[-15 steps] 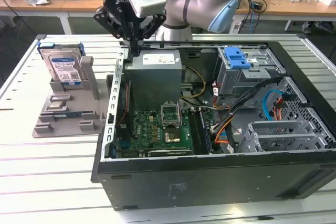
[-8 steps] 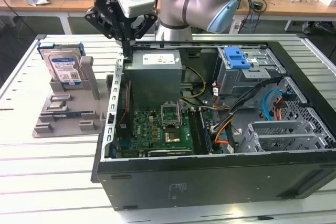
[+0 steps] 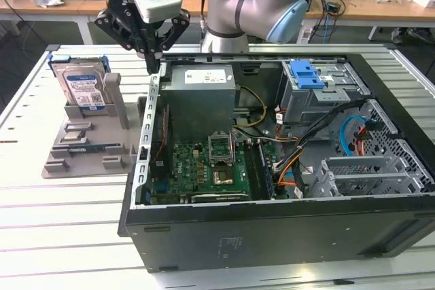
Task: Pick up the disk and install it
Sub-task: 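Reach for the disk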
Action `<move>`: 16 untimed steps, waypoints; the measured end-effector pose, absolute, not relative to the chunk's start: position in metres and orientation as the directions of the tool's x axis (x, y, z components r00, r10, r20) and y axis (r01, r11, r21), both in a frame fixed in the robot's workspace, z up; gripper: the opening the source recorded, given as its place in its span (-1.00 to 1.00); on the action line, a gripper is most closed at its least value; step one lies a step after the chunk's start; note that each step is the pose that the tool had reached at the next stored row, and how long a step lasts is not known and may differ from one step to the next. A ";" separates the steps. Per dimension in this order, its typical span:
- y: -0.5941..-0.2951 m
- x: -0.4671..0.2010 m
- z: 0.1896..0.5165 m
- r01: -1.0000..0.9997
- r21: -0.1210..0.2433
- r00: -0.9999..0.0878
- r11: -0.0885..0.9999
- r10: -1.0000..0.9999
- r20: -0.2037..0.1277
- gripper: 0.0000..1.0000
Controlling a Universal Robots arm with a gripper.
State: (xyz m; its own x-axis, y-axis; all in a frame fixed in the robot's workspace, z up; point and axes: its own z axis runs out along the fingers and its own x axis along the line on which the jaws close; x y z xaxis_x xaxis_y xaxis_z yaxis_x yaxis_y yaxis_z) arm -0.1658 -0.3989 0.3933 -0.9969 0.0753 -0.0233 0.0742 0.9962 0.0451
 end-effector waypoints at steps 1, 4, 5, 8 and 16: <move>-0.399 -0.171 0.393 0.074 0.045 -0.997 0.996 0.075 -0.023 -0.79; -0.399 -0.177 0.393 0.074 0.045 -0.997 0.996 0.075 -0.023 -0.79; -0.399 -0.179 0.393 0.074 0.045 -0.997 0.996 0.075 -0.023 -0.79; -0.399 -0.183 0.393 0.074 0.045 -0.997 0.996 0.075 -0.023 -0.79; -0.399 -0.198 0.393 0.074 0.045 -0.997 0.996 0.075 -0.023 -0.79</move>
